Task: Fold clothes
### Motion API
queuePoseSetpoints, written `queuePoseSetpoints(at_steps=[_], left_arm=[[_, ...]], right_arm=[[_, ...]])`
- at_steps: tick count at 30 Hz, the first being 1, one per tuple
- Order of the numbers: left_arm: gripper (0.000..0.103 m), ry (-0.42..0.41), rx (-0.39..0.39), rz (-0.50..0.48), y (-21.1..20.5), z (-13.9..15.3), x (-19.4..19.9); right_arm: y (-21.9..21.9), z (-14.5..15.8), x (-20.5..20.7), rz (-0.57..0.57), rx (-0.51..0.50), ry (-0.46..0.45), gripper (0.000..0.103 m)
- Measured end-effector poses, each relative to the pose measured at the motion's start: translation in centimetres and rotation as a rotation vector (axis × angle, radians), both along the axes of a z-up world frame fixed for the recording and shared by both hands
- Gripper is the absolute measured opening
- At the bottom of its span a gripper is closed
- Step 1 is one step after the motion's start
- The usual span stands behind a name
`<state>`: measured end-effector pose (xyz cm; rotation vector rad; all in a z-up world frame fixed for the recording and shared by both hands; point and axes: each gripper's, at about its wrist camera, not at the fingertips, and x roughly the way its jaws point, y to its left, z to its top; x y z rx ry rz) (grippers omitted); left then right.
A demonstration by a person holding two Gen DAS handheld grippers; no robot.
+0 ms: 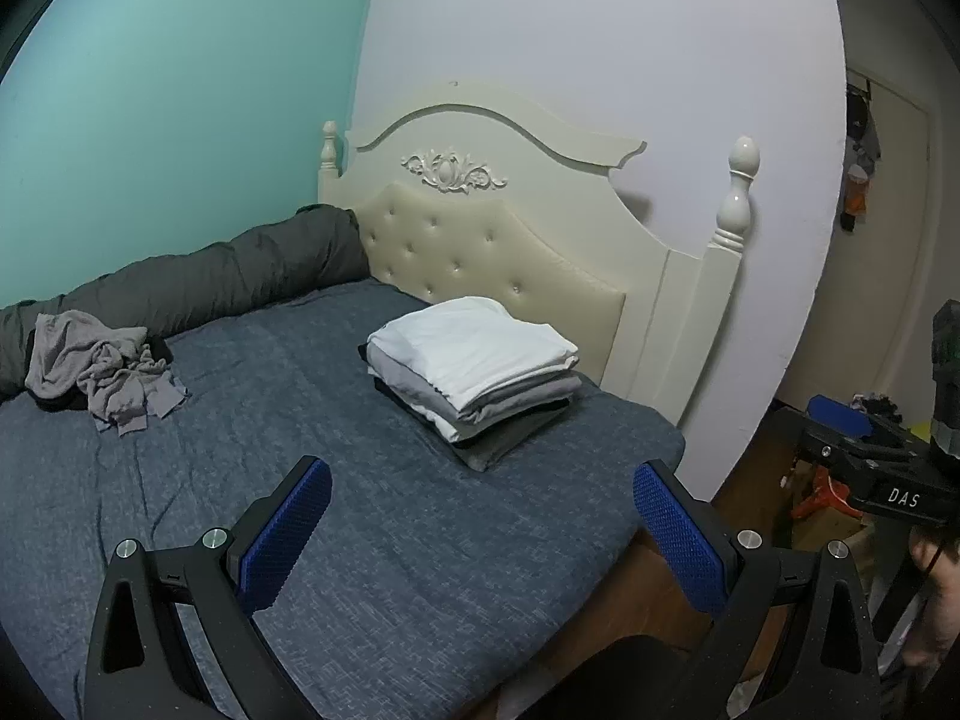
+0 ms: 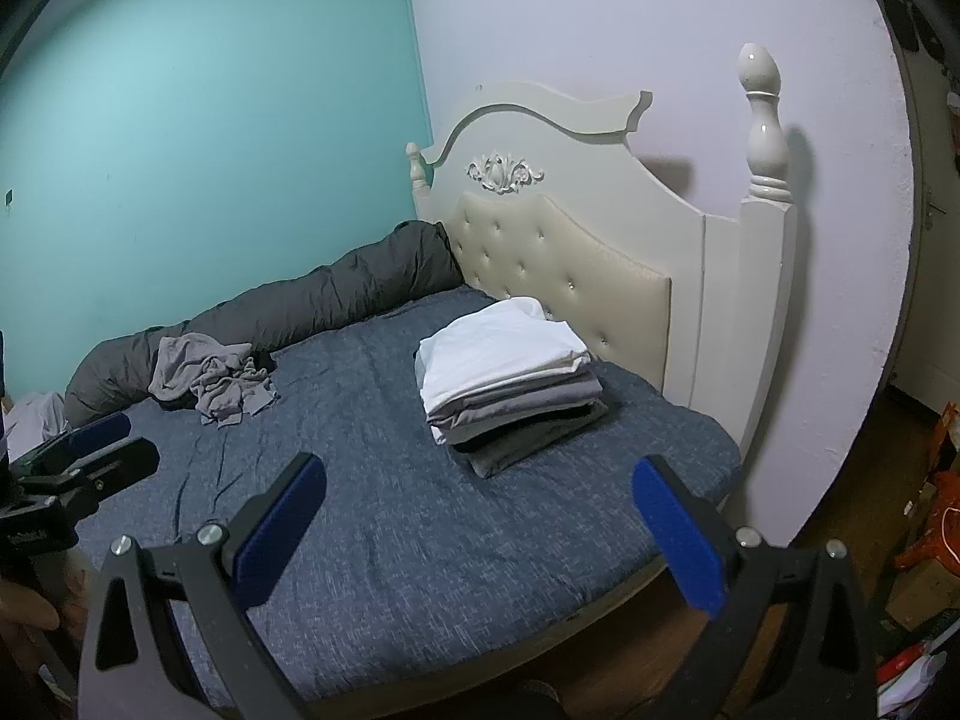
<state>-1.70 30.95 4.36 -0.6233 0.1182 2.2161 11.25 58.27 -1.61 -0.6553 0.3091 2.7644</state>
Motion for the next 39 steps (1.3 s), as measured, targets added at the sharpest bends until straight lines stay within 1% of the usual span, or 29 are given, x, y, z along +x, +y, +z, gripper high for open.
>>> queuePoseSetpoints(at_steps=[39], left_arm=[[0.103, -0.003, -0.016, 0.028, -0.2, -0.19, -0.5]], right_arm=[[-0.25, -0.35, -0.15, 0.002, -0.005, -0.016, 0.103]])
